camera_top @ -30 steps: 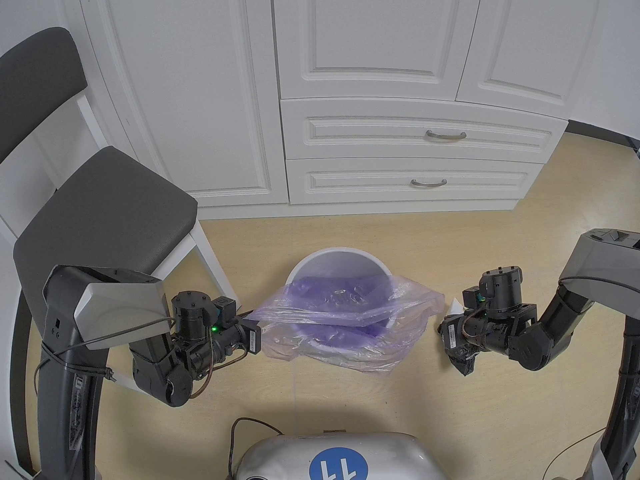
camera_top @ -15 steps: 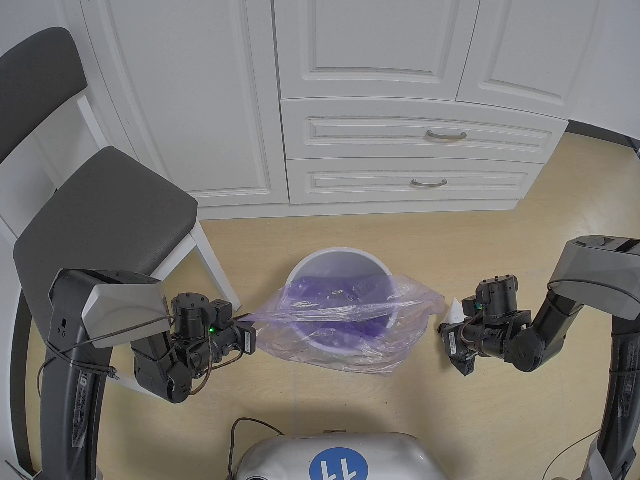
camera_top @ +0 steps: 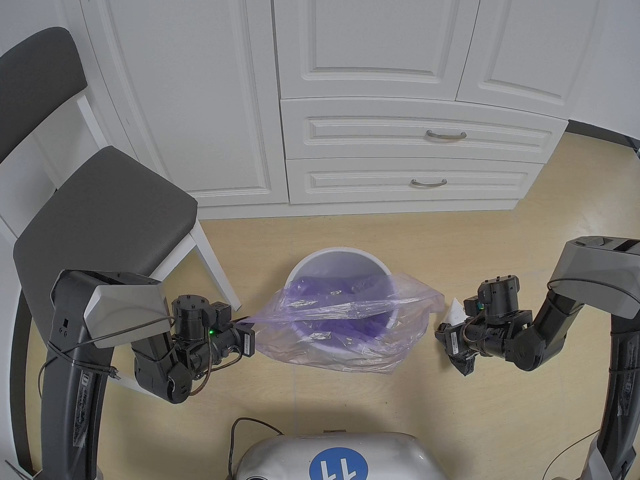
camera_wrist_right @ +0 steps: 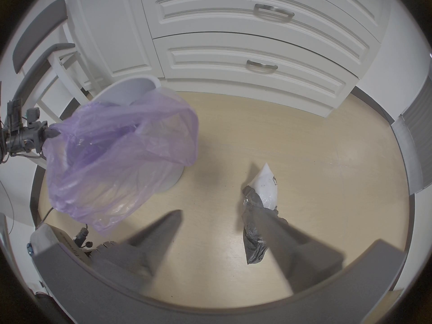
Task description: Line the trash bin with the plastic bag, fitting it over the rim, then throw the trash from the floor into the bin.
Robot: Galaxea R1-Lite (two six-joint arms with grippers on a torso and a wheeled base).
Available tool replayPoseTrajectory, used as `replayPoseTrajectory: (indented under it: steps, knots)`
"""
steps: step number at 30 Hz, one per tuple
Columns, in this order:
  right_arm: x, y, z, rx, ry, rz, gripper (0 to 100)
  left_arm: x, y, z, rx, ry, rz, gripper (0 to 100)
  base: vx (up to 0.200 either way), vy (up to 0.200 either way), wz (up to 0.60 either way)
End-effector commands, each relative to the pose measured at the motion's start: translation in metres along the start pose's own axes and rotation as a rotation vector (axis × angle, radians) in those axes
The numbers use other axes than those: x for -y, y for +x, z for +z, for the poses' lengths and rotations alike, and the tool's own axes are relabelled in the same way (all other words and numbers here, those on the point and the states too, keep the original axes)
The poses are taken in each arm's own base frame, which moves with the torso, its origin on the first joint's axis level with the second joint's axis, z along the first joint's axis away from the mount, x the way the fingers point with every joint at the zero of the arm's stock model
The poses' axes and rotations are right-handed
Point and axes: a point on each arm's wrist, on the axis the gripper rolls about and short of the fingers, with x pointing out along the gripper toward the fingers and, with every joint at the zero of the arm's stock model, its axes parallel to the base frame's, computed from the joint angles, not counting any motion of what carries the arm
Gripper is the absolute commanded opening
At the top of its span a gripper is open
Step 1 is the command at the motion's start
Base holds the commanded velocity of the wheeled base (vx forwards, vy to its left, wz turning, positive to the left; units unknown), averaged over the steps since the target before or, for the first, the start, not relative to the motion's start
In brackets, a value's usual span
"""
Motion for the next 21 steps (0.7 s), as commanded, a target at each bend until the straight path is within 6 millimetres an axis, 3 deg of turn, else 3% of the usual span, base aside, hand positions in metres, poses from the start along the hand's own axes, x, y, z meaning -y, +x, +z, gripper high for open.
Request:
replayPoseTrajectory:
  steps: [1, 3, 9, 14, 16, 21]
  knots:
    - [0.01, -0.026, 0.02, 0.068, 0.017, 0.011, 100, 0.0, -0.002, 0.003, 0.006, 0.001, 0.0, 0, 0.0, 0.0, 0.0]
    - [0.014, -0.056, 0.033, 0.123, 0.021, 0.07, 100, 0.0, -0.002, 0.003, 0.009, 0.001, 0.0, 0, 0.0, 0.0, 0.0]
    - [0.008, -0.096, 0.054, 0.209, 0.009, 0.104, 100, 0.0, -0.003, 0.003, 0.01, 0.001, 0.0, 0, 0.0, 0.0, 0.0]
    - [-0.017, -0.094, 0.08, 0.285, -0.049, 0.156, 100, 0.0, -0.005, 0.006, 0.018, 0.002, 0.001, 0, 0.0, 0.0, 0.0]
    - [-0.035, -0.088, 0.097, 0.274, -0.173, 0.183, 100, 0.001, -0.007, 0.008, 0.018, 0.002, 0.0, 0, 0.0, 0.0, 0.0]
    - [-0.056, -0.055, 0.089, 0.231, -0.493, 0.196, 100, 0.0, -0.007, 0.008, 0.019, 0.003, 0.001, 0, 0.0, 0.0, 0.0]
